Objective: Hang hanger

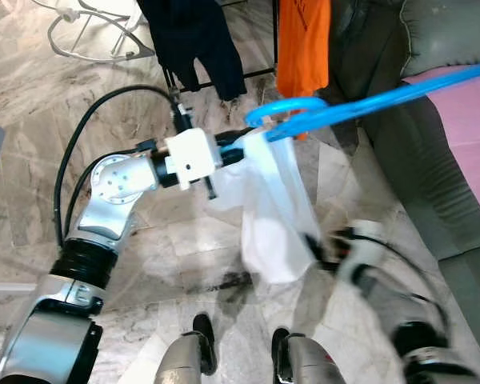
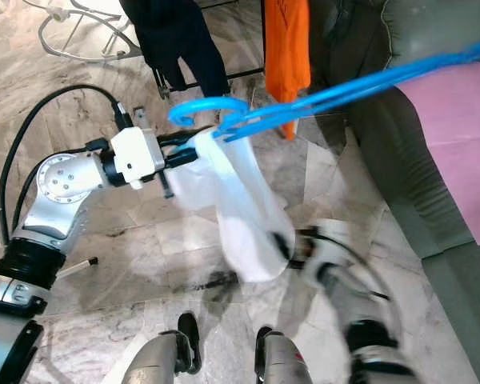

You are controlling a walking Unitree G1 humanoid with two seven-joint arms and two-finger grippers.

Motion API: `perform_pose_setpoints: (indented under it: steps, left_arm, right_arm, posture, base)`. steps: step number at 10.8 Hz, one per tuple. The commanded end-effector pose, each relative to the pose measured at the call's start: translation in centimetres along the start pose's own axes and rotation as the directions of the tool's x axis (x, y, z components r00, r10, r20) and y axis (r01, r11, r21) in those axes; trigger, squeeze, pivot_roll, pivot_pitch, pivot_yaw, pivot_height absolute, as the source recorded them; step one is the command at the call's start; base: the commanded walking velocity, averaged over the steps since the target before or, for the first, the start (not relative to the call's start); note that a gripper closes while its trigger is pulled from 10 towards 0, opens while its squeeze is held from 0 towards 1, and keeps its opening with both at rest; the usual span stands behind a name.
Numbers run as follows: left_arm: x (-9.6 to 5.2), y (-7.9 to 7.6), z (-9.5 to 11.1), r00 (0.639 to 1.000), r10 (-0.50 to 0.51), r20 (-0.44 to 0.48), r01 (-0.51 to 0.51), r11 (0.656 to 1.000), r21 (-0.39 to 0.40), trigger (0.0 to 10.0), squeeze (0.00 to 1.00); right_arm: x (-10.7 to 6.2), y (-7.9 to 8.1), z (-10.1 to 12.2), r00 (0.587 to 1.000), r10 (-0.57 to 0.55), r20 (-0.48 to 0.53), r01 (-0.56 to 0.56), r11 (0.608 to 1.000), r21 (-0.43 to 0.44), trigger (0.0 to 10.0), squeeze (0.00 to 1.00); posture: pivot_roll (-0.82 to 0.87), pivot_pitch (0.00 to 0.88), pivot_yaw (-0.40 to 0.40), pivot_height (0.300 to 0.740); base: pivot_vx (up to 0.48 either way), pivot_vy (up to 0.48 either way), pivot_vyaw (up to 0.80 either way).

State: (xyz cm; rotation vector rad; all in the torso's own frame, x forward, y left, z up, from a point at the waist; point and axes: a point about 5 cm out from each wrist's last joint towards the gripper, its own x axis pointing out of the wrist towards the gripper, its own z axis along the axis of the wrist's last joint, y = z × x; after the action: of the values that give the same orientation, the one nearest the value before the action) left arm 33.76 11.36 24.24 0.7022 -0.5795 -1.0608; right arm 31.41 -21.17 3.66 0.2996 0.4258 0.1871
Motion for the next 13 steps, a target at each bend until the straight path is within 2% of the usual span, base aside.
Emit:
perform_pose_setpoints:
  steps: [1, 2, 4, 6, 7, 8, 9, 12, 13]
  left_arm:
    - [-1.1, 2.3, 1.1, 0.992, 0.117, 0.041, -0.120, 0.991, 0.062, 0.0, 0.00]
    - [-1.5, 2.0, 0.5, 0.992, 0.123, 0.015, -0.124, 0.991, 0.059, 0.0, 0.00]
    - [-2.3, 0.8, -1.3, 0.991, 0.125, -0.042, -0.124, 0.992, 0.024, 0.0, 0.00]
    - [-3.7, -0.2, -3.1, 0.982, 0.151, -0.115, -0.154, 0.988, -0.013, 0.0, 0.00]
    - [-4.1, -0.5, -3.4, 0.979, 0.159, -0.128, -0.164, 0.986, -0.033, 0.0, 0.00]
    - [-4.6, -1.5, -3.8, 0.982, 0.137, -0.131, -0.148, 0.986, -0.078, 0.0, 0.00]
    - [-5.0, -2.6, -4.2, 0.984, 0.109, -0.141, -0.124, 0.987, -0.100, 0.0, 0.00]
    - [-5.7, -4.8, -5.0, 0.986, 0.079, -0.148, -0.106, 0.978, -0.181, 0.0, 0.00]
    - [-5.6, -5.2, -5.0, 0.987, 0.064, -0.145, -0.091, 0.977, -0.190, 0.0, 0.00]
  right_arm:
    - [-1.6, -2.8, -1.7, 0.988, -0.147, -0.054, 0.149, 0.987, 0.054, 10.0, 0.00]
    - [-2.7, -5.1, -0.6, 0.965, -0.260, -0.012, 0.261, 0.964, 0.058, 10.0, 0.00]
    - [-4.3, -8.2, 2.2, 0.915, -0.396, 0.072, 0.390, 0.917, 0.081, 10.0, 0.00]
    - [-6.6, -11.1, 6.4, 0.828, -0.522, 0.206, 0.513, 0.853, 0.097, 10.0, 0.00]
    - [-7.5, -11.9, 8.2, 0.791, -0.553, 0.264, 0.548, 0.831, 0.099, 10.0, 0.00]
    - [-8.4, -12.5, 10.6, 0.748, -0.568, 0.344, 0.576, 0.813, 0.089, 10.0, 0.00]
    - [-8.8, -12.4, 12.4, 0.730, -0.552, 0.403, 0.578, 0.813, 0.067, 10.0, 0.00]
    - [-8.7, -11.5, 15.8, 0.718, -0.496, 0.489, 0.573, 0.819, -0.012, 10.0, 0.00]
    - [-8.6, -11.3, 16.2, 0.719, -0.485, 0.498, 0.569, 0.822, -0.021, 10.0, 0.00]
  posture:
    - [-0.11, 0.307, 0.050, 0.740]
    - [-0.11, 0.307, 0.051, 0.740]
    - [-0.12, 0.309, 0.055, 0.740]
    - [-0.13, 0.310, 0.054, 0.740]
    - [-0.13, 0.311, 0.054, 0.740]
    - [-0.13, 0.314, 0.054, 0.740]
    - [-0.13, 0.315, 0.054, 0.740]
    - [-0.13, 0.314, 0.050, 0.740]
    - [-0.13, 0.313, 0.049, 0.740]
  base:
    - [0.000, 0.000, 0.00]
    - [0.000, 0.000, 0.00]
    - [0.000, 0.000, 0.00]
    - [0.000, 0.000, 0.00]
    - [0.000, 0.000, 0.00]
    - [0.000, 0.000, 0.00]
    - [0.000, 0.000, 0.00]
    - [0.000, 0.000, 0.00]
    - [0.000, 0.000, 0.00]
